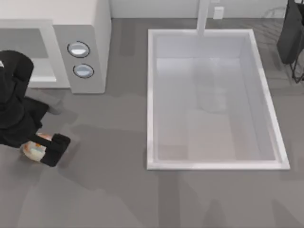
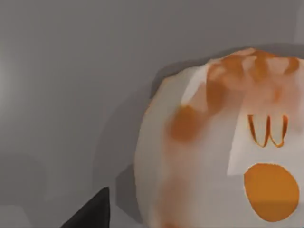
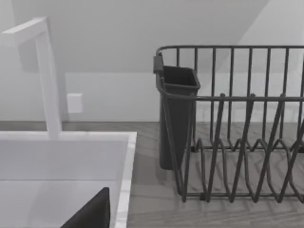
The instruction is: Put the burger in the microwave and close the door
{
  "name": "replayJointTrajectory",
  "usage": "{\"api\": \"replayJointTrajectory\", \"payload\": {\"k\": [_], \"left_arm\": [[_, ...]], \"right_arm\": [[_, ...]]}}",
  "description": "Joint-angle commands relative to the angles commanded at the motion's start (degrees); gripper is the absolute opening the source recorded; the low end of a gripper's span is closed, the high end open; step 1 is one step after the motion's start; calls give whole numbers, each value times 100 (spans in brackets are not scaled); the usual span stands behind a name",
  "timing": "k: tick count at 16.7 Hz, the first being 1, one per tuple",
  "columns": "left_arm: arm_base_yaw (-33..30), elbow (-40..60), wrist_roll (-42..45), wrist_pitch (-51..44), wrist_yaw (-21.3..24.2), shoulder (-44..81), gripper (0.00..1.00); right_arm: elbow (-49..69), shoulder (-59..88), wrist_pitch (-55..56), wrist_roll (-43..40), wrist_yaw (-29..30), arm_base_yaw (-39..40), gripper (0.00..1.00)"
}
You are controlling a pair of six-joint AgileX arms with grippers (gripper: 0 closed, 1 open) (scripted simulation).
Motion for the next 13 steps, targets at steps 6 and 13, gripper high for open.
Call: {"api": "replayJointTrajectory", "payload": {"k": [6, 13], "left_arm": [[-81, 201, -78, 479, -8, 647, 100], [-82, 209, -79, 482, -8, 657, 77]], "right_arm": [[0, 0, 0, 0, 0, 0, 100], [0, 0, 0, 0, 0, 0, 100]]}}
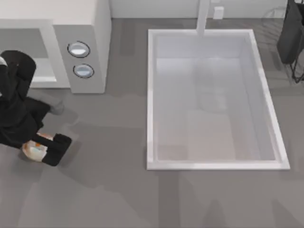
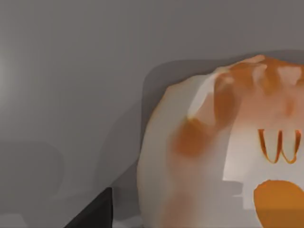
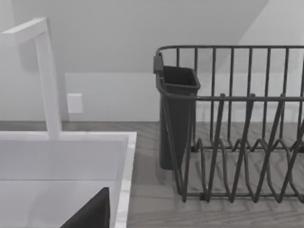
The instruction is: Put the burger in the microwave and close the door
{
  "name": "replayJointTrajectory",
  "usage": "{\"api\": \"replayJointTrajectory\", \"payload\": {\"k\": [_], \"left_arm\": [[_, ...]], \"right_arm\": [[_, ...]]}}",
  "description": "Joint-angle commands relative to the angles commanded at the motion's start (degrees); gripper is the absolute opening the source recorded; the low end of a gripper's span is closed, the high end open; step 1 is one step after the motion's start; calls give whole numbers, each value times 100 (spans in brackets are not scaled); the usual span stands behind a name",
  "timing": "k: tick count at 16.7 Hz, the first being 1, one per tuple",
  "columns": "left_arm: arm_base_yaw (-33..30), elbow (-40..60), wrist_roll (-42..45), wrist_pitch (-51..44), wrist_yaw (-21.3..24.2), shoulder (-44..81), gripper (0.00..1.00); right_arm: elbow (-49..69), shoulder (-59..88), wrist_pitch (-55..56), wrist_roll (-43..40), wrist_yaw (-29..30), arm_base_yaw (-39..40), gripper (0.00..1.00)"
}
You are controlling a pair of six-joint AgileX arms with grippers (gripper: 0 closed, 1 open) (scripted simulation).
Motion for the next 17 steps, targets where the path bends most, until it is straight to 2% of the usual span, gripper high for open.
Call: {"api": "replayJointTrajectory", "payload": {"k": [10, 17], "left_arm": [[0, 0, 0, 0, 0, 0, 2], [0, 0, 0, 0, 0, 0, 0]], "right_arm": [[0, 0, 0, 0, 0, 0, 100], [0, 0, 0, 0, 0, 0, 100]]}}
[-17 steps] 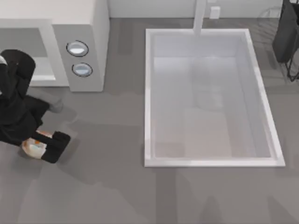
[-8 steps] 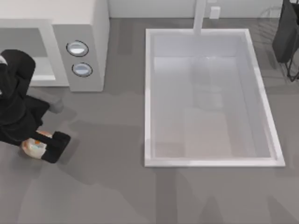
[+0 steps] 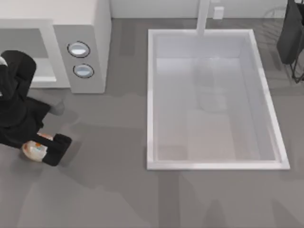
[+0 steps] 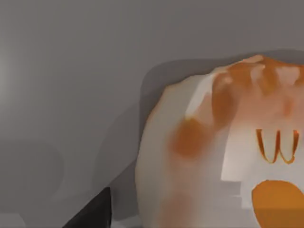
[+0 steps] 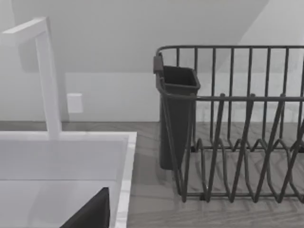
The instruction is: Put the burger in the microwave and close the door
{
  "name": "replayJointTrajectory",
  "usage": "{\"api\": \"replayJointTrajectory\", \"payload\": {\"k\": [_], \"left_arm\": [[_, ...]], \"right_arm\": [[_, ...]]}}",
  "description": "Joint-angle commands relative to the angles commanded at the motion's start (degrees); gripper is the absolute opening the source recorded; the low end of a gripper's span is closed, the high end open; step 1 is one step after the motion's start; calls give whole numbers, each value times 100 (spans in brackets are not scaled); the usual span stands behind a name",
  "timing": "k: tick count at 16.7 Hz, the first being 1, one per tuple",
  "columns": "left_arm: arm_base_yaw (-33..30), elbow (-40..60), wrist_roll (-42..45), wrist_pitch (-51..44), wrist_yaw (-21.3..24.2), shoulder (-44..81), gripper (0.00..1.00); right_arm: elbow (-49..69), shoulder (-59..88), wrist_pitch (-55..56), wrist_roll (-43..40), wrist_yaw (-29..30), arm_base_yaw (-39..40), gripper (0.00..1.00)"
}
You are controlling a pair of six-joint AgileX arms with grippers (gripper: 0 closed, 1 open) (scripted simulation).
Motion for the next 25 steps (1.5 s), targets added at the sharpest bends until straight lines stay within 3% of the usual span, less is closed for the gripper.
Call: {"api": "replayJointTrajectory", "payload": {"k": [6, 13, 25], "left_arm": [[-4, 48, -3, -996, -91, -671, 0], [-199, 849, 3, -2822, -155, -1270, 0], [29, 1350, 31, -2804, -50, -1328, 0]], "right_arm": [[0, 0, 0, 0, 0, 0, 100], [0, 0, 0, 0, 0, 0, 100], [0, 0, 0, 0, 0, 0, 100]]}}
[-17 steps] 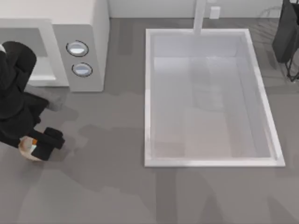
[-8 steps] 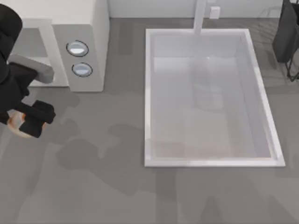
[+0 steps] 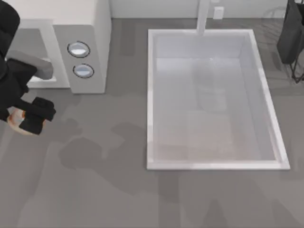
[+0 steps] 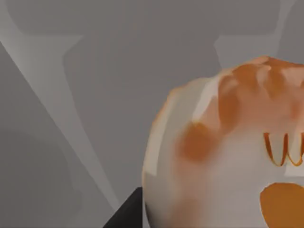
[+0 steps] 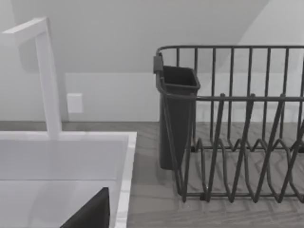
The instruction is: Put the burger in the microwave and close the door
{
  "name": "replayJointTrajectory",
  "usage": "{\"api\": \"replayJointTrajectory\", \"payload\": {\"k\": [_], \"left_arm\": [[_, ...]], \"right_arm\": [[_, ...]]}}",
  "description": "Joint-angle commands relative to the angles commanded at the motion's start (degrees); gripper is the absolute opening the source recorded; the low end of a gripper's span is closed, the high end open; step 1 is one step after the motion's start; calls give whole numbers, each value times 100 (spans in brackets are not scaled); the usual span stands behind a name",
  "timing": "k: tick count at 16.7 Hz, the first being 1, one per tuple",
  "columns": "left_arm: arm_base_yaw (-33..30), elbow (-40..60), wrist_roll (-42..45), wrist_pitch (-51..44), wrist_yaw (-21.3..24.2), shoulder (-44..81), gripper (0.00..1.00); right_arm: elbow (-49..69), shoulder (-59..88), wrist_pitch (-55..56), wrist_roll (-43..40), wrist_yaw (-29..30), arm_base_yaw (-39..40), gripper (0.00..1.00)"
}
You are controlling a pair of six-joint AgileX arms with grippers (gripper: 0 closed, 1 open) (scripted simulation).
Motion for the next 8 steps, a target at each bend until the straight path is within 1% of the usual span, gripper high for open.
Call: {"api": "replayJointTrajectory", "payload": {"k": [2, 4, 6, 8], "left_arm": [[56, -13, -37, 304, -2, 94, 0], [154, -46, -107, 854, -1, 260, 0], [281, -106, -200, 1646, 13, 484, 0], [423, -198, -309, 2675, 45, 745, 0]], "right_arm": [[0, 0, 0, 0, 0, 0, 100], [0, 0, 0, 0, 0, 0, 100], [0, 0, 0, 0, 0, 0, 100], [0, 0, 0, 0, 0, 0, 100]]}}
